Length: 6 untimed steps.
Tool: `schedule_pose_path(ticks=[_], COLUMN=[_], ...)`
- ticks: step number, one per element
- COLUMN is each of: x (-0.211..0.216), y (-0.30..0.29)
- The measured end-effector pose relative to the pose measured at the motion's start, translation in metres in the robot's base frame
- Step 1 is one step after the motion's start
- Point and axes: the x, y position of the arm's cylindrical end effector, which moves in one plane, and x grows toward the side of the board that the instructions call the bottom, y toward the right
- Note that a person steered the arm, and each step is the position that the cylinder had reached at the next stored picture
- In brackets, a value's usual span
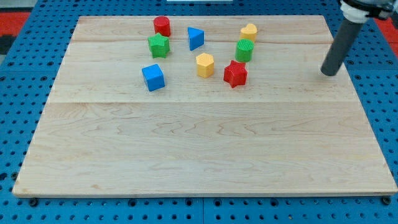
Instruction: Slide the arm parallel to the right of the green circle
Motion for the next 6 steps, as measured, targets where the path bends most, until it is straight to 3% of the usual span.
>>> schedule_pose_path(ticks=[3,6], x=[-0.015,-0.019], y=[-0.036,-0.036])
